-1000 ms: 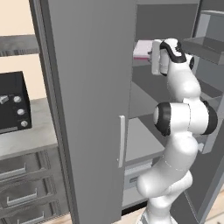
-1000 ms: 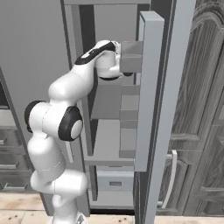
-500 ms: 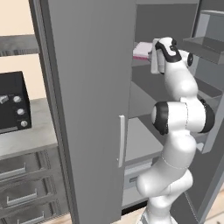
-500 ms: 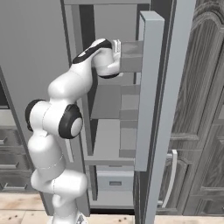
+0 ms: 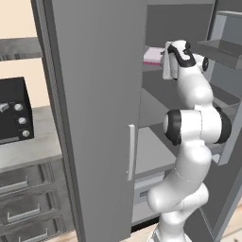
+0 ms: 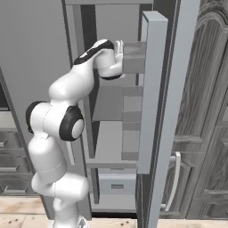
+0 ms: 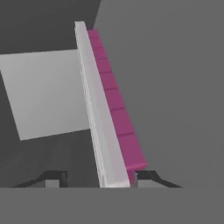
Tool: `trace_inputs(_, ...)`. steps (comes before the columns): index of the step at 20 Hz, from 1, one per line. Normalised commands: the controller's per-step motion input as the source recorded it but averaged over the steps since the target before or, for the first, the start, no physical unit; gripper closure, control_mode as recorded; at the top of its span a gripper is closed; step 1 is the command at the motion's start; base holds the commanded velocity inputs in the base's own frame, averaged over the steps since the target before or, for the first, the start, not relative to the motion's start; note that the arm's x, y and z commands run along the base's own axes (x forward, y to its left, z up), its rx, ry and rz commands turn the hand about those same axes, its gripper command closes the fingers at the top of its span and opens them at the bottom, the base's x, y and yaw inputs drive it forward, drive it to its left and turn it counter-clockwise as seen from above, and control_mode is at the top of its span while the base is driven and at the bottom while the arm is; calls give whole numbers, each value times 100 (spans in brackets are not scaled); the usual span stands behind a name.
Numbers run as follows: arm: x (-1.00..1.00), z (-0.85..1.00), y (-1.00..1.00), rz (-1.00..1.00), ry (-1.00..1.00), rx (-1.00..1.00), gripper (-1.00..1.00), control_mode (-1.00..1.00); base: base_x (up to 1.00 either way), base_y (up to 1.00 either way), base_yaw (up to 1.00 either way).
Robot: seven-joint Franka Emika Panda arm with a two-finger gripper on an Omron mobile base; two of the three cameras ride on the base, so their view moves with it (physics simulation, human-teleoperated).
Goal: The ice cube tray has been filled with water. Take the tray and place it in the freezer to make ice. Close the freezer door after placing the tray.
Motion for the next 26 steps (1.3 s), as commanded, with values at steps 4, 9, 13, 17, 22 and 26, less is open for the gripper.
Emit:
trace_inputs(4, -45, 0, 17, 2, -1, -19, -100, -100, 0, 0, 0)
trace_inputs(9, -82, 0, 0, 0, -7, -18, -100, -100, 0, 0, 0)
trace_inputs(13, -91, 0, 17, 0, -11, -16, -100, -100, 0, 0, 0)
trace_inputs(17, -89, 0, 66, -10, -20, -15, -100, -100, 0, 0, 0)
trace_inputs(22, -100, 6, 23, -21, -14, -11, -100, -100, 0, 0, 0)
trace_inputs(26, -100, 36, -21, -17, -1, -5, -100, -100, 0, 0, 0)
